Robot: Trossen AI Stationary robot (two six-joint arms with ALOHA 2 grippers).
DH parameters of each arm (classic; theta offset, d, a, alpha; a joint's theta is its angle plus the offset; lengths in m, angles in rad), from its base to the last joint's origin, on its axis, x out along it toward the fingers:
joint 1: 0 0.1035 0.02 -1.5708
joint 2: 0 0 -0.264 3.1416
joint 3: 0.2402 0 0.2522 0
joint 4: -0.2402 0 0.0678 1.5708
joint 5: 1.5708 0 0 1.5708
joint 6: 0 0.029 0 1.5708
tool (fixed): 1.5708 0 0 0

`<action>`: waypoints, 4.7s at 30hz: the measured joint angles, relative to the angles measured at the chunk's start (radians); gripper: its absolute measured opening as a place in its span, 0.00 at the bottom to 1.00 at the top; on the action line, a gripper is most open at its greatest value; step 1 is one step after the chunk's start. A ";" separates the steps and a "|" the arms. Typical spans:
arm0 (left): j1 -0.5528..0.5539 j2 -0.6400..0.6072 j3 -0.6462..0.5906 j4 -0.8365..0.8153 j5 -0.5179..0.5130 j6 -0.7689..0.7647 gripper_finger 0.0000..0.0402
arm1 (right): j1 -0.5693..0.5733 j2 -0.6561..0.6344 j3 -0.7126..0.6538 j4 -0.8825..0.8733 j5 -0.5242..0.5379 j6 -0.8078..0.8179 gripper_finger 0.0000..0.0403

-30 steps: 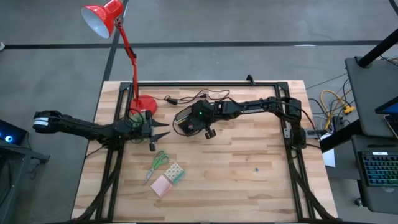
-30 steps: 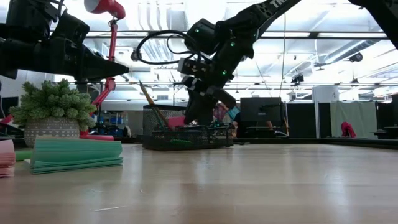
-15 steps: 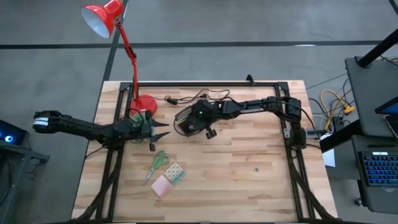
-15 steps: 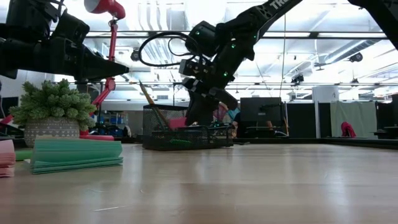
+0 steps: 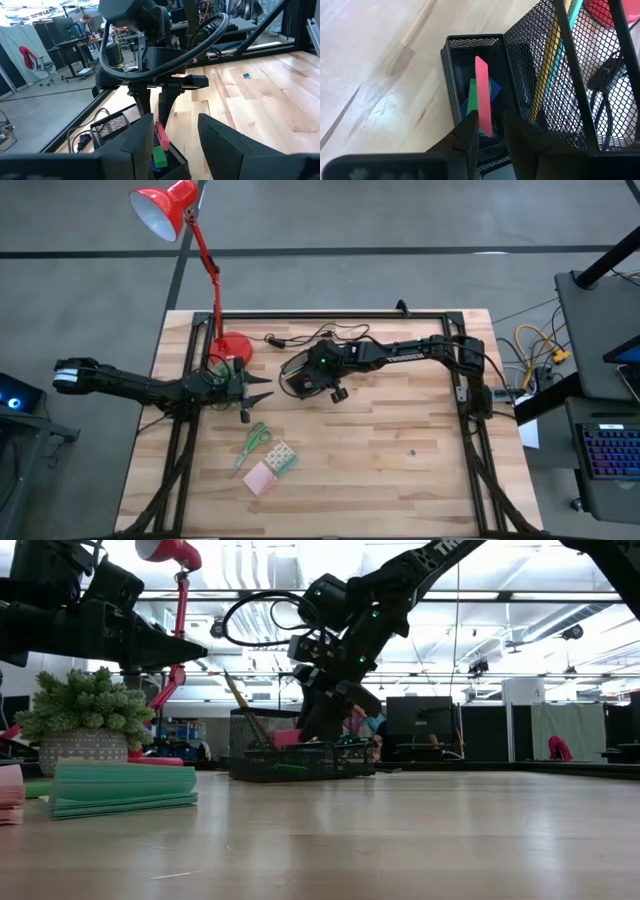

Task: Pick and place office supplies into organizer
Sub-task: Put the pink eraser into the black desk organizer, then put the blue binder clip into the black desk organizer

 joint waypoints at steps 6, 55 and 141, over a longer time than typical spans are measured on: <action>0.000 0.000 0.000 0.000 0.000 0.000 0.35 | 0.000 0.000 0.000 0.003 0.000 0.000 0.23; 0.000 0.000 0.000 0.000 0.000 0.000 0.35 | 0.005 -0.002 0.057 -0.065 0.034 0.507 0.46; 0.000 0.005 0.000 0.000 0.000 0.073 0.35 | 0.751 -0.457 -0.610 -0.475 0.011 1.091 0.53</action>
